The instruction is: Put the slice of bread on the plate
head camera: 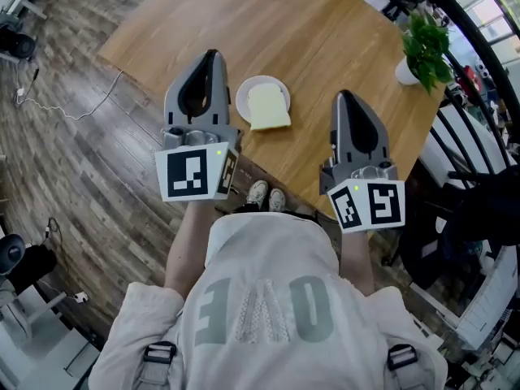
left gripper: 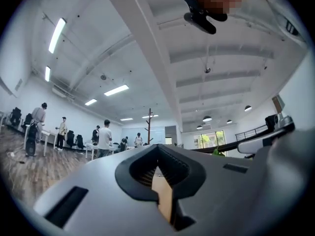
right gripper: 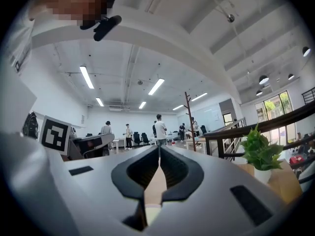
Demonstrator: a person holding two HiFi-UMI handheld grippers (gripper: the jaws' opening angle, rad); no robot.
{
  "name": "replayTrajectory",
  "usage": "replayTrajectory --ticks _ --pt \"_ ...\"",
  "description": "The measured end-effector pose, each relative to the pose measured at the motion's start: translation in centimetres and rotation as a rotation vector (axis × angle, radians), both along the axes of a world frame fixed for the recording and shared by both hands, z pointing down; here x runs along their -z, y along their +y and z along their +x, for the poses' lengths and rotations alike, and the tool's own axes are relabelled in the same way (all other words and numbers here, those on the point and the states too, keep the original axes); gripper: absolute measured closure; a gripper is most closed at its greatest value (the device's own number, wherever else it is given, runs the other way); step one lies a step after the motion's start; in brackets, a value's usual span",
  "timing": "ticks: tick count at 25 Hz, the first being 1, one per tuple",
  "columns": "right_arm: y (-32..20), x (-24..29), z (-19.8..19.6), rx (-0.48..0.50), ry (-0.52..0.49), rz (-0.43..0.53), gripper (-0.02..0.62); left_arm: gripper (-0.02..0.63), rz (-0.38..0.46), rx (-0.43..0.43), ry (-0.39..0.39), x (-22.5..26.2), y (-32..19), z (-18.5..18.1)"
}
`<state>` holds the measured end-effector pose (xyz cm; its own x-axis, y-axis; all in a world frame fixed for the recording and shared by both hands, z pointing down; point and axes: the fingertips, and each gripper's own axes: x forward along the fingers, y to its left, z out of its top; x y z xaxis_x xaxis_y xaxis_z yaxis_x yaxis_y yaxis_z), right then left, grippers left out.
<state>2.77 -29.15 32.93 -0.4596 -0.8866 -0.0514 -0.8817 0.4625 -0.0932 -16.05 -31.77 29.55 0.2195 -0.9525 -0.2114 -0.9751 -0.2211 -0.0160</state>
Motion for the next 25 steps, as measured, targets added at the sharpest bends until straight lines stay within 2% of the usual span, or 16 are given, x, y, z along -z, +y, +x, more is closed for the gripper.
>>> replayTrajectory --ticks 2,5,9,12,16,25 --pt "0.4 1.1 -0.7 0.007 -0.008 0.055 0.574 0.598 0.007 0.039 0.025 0.0 1.1 -0.8" --pt "0.7 1.8 -1.4 0.021 -0.022 0.095 0.574 0.598 0.000 0.089 -0.013 -0.7 2.4 -1.1" --pt "0.7 1.3 -2.1 0.024 -0.003 0.085 0.574 0.598 -0.006 0.132 -0.001 -1.0 3.7 -1.8" --pt "0.9 0.7 -2.5 0.025 0.039 0.077 0.575 0.598 0.015 0.148 -0.022 -0.3 4.2 -2.2" --pt "1.0 0.8 -2.7 0.039 0.032 0.076 0.575 0.598 0.033 0.183 -0.050 0.6 4.6 -2.9" --pt "1.1 1.1 -2.5 0.046 0.028 0.084 0.575 0.598 0.053 0.222 -0.045 1.6 5.4 -3.9"
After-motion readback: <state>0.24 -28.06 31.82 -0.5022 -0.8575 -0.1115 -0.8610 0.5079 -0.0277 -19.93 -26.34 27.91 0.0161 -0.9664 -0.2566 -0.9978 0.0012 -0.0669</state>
